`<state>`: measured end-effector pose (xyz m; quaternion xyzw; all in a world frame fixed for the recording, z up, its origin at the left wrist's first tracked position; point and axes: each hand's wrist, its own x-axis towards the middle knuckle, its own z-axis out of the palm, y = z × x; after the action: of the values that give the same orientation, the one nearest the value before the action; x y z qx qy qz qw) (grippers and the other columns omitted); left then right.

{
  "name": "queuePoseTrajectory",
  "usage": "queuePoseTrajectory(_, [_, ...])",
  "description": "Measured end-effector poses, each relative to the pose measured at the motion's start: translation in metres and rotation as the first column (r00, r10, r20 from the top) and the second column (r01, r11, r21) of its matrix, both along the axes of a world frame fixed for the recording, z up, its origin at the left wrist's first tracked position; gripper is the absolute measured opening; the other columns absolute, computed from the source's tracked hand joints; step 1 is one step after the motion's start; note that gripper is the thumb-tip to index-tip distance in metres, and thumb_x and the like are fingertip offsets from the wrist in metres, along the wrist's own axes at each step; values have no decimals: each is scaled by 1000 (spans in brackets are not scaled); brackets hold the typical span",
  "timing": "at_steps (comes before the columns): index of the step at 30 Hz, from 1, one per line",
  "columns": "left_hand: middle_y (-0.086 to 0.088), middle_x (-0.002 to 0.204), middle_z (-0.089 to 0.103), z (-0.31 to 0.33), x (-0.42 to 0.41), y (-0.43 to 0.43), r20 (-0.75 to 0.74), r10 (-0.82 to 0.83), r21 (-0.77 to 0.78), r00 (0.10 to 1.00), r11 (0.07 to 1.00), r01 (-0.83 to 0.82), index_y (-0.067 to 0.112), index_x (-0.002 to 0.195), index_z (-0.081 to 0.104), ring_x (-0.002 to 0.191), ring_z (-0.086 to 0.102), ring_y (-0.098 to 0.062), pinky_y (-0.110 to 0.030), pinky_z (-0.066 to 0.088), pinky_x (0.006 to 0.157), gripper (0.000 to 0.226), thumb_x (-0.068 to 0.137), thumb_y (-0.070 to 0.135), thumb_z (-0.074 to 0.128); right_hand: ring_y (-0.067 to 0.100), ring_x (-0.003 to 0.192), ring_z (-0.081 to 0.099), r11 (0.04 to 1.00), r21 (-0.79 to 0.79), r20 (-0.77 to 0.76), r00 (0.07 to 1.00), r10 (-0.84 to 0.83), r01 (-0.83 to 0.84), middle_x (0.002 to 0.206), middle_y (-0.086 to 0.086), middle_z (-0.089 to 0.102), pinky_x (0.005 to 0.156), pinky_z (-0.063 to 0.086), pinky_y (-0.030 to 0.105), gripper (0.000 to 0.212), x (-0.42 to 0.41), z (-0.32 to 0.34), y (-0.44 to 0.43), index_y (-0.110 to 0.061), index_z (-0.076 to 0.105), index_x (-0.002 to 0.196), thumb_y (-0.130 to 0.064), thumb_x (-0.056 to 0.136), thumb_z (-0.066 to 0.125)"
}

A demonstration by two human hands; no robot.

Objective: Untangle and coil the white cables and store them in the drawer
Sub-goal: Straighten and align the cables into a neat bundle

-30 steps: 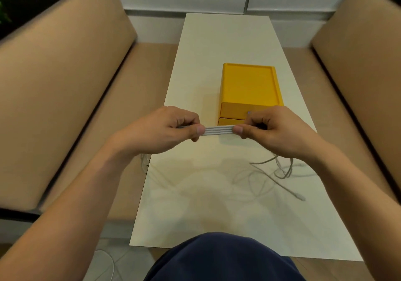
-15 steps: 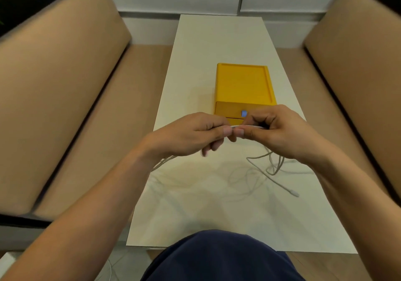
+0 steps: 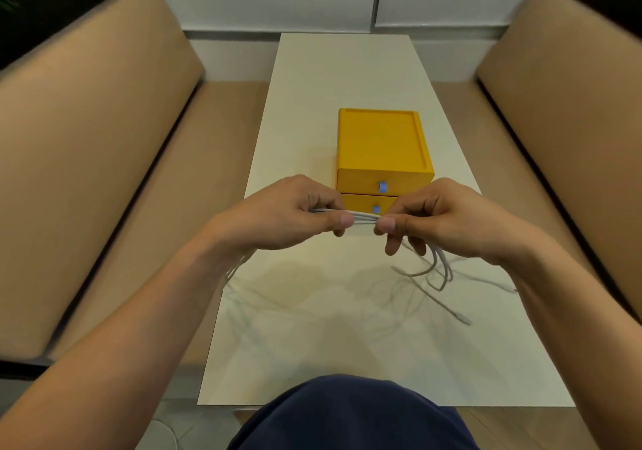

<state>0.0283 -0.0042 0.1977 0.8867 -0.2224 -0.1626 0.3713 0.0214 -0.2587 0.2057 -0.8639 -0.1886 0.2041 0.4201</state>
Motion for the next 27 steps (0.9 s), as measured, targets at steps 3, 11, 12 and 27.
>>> queuePoseTrajectory(3, [14,55,46,2,0,3,9,-9,-46,1000,999,9,25,79,71,53,39,-6,-17,30,50,24,99,38,65,13,63,60,997,72,-23,1000,4,-2,87,-4,80,67,52,39,19,-1,-1,0,-22,79,93,-38,92,69])
queuePoseTrajectory(11, [13,56,48,5,-2,5,14,-36,-33,999,999,37,25,80,69,52,39,-6,-18,31,49,21,98,36,66,20,81,76,991,136,-145,989,7,13,90,5,80,75,55,28,24,2,-7,4,-9,71,99,-30,88,73])
queuePoseTrajectory(12, [14,56,48,5,-1,6,8,-38,-27,999,999,38,24,81,69,51,39,-6,-18,30,48,21,98,36,66,23,88,77,987,160,-178,984,20,9,95,6,80,80,56,31,25,2,-7,3,-8,70,102,-31,91,68])
queuePoseTrajectory(27, [10,56,49,9,2,2,0,-91,69,996,993,91,19,84,72,50,41,-6,-17,32,48,21,100,32,65,13,76,69,931,-364,223,967,124,-35,87,-8,68,68,56,37,12,-3,3,21,-29,62,92,-21,91,71])
